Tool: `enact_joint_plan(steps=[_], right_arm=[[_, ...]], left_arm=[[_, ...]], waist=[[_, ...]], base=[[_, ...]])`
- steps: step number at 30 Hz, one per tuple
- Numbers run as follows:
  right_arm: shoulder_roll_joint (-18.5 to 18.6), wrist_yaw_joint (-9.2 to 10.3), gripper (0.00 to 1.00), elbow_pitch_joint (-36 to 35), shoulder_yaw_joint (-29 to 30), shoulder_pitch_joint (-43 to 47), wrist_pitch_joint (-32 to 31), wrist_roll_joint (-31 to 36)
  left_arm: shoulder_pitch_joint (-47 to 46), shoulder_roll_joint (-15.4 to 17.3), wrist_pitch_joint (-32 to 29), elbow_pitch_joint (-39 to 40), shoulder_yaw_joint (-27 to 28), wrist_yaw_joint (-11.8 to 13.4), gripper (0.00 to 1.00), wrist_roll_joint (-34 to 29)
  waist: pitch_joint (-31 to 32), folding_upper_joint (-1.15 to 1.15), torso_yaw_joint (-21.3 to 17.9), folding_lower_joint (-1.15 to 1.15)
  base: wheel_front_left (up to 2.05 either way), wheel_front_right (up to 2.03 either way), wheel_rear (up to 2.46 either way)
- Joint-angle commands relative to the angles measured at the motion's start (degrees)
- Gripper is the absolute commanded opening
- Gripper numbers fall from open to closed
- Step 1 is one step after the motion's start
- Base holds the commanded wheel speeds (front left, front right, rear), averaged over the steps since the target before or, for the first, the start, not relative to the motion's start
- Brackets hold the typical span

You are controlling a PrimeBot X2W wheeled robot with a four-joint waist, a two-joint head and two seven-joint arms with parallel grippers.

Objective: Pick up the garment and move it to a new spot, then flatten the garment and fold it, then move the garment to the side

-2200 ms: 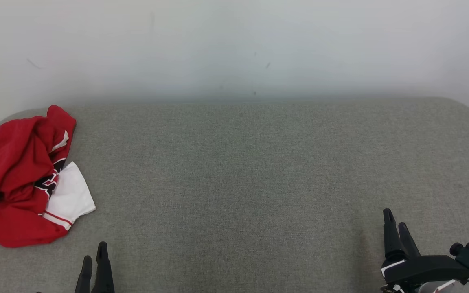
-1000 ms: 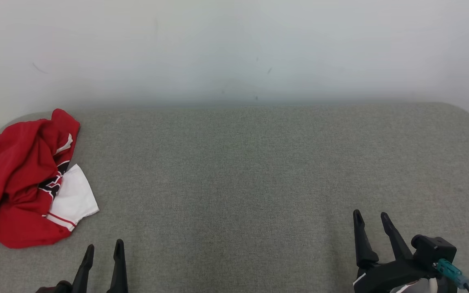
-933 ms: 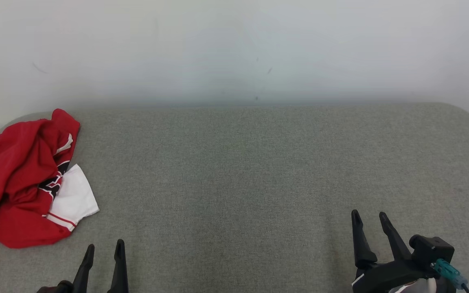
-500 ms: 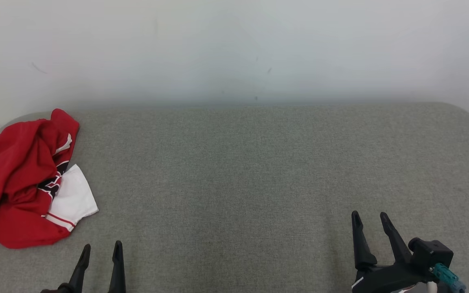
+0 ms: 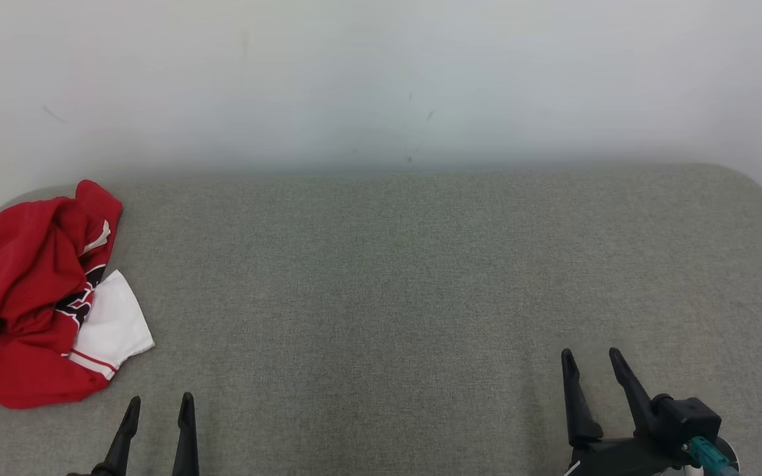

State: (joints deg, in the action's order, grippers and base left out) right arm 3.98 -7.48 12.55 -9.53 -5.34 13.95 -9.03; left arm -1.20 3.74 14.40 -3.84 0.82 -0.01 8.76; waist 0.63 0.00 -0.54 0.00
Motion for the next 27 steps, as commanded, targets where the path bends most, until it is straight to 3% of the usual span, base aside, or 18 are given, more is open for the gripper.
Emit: enact_joint_plan(steps=[1, 7, 27], right_arm=[[0.1, -0.02, 1.00, 0.8, -0.5, 0.4, 0.5, 1.0], [0.6, -0.02, 1.00, 1.5, -1.3, -0.3, 1.4, 2.7], [0.9, -0.02, 1.00, 0.9, -1.7, -0.3, 1.3, 2.2]], left_arm=[[0.6, 0.0, 0.5, -0.2, 0.3, -0.2, 1.00, -0.9], [0.9, -0.2, 0.8, -0.8, 0.9, -0.6, 1.00, -3.4], [-0.2, -0.5, 0.8, -4.3, 1.4, -0.1, 1.00, -2.4]], waist=[[0.0, 0.00, 0.0, 0.00], [0.2, 0.00, -0.1, 0.00], [0.8, 0.00, -0.3, 0.00]], base=[[0.00, 0.00, 0.00], [0.00, 0.00, 0.00], [0.00, 0.00, 0.00]])
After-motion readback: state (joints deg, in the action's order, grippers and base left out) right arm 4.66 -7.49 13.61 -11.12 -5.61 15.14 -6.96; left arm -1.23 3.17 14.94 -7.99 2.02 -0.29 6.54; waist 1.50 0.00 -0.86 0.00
